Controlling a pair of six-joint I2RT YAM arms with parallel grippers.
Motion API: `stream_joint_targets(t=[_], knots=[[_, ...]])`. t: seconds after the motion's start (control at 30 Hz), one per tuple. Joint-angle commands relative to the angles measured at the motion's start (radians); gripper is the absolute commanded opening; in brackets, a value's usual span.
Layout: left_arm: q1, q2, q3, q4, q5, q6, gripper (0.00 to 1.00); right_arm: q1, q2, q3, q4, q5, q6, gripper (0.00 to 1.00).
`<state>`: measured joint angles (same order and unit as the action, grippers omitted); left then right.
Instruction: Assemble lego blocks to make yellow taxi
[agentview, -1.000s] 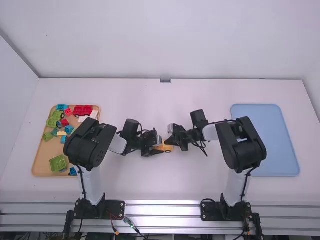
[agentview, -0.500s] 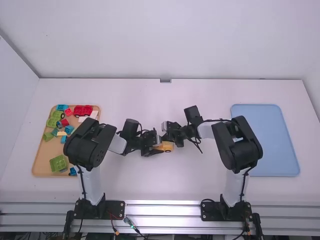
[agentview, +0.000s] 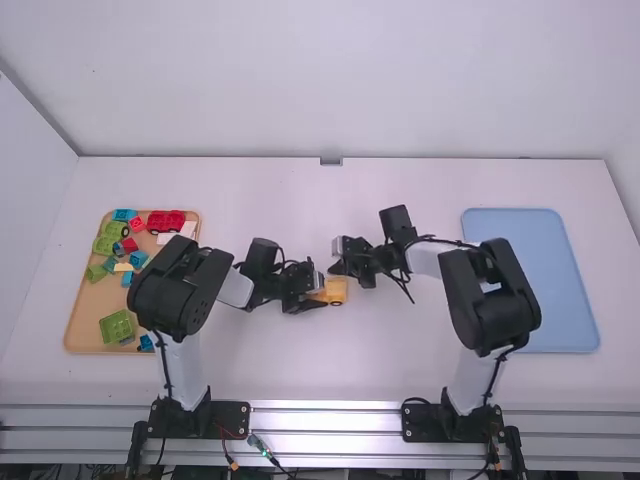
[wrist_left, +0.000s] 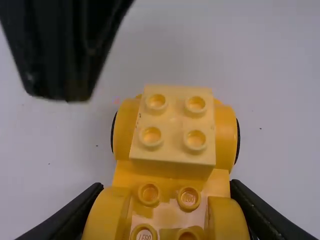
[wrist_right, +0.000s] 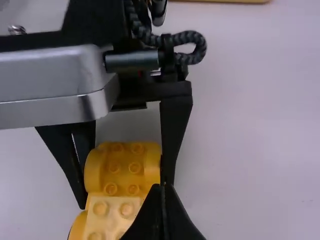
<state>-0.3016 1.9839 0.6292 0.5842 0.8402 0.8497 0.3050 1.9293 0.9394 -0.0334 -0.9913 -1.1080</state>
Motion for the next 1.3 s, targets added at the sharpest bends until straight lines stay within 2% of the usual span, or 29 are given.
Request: stream_joint_targets(t=[0.0, 0.17, 0.23, 0.33, 0.37, 0.43, 0.53, 0.6, 0.67, 0.7, 0.8, 0.93, 1.17, 1.27], knots=[[-0.006, 0.01, 0.001, -0.003, 0.015, 0.011, 0.42, -0.033, -0.033, 0.009, -0.006, -0.099, -0.026, 0.0], [-0.006, 0.01, 0.001, -0.003, 0.014, 0.011, 0.43, -0.09, -0.051, 0.009, -0.006, -0.131, 0.019, 0.0], [-0.006, 0.01, 0.001, -0.003, 0.015, 0.011, 0.43, -0.114, -0.069, 0.009, -0.006, -0.127, 0.068, 0.3], [-0.006, 0.01, 0.001, -0.003, 0.015, 0.011, 0.43, -0.136, -0.092, 0.009, -0.006, -0.126, 0.103, 0.64], [-0.006, 0.01, 0.001, -0.003, 0.014, 0.011, 0.43, -0.143, -0.103, 0.009, -0.005, -0.116, 0.121, 0.99], [-0.006, 0.01, 0.001, -0.003, 0.014, 0.011, 0.44, -0.149, -0.123, 0.009, -0.005, -0.09, 0.15, 0.99], [-0.006, 0.01, 0.001, -0.003, 0.014, 0.011, 0.53, -0.15, -0.169, 0.009, -0.005, 0.0, 0.245, 0.99], [-0.006, 0.01, 0.001, -0.003, 0.015, 0.01, 0.69, -0.143, -0.195, 0.009, -0.005, 0.074, 0.304, 0.99], [-0.006, 0.01, 0.001, 0.003, 0.014, -0.021, 0.95, -0.131, -0.219, 0.009, -0.006, 0.149, 0.352, 0.99], [-0.006, 0.01, 0.001, 0.011, 0.014, -0.044, 0.99, -0.124, -0.229, 0.009, -0.006, 0.182, 0.373, 0.99], [0.003, 0.002, 0.001, 0.035, 0.015, -0.102, 0.99, -0.093, -0.248, 0.009, -0.004, 0.282, 0.404, 0.99], [0.007, -0.042, 0.001, -0.001, 0.014, -0.102, 0.99, -0.057, -0.248, 0.009, 0.003, 0.332, 0.401, 0.99], [0.023, -0.23, 0.001, -0.202, -0.054, -0.095, 0.99, -0.007, -0.248, 0.009, 0.031, 0.416, 0.405, 0.99], [0.047, -0.377, 0.001, -0.324, -0.118, -0.095, 0.99, 0.003, -0.248, 0.009, 0.059, 0.424, 0.403, 0.99]])
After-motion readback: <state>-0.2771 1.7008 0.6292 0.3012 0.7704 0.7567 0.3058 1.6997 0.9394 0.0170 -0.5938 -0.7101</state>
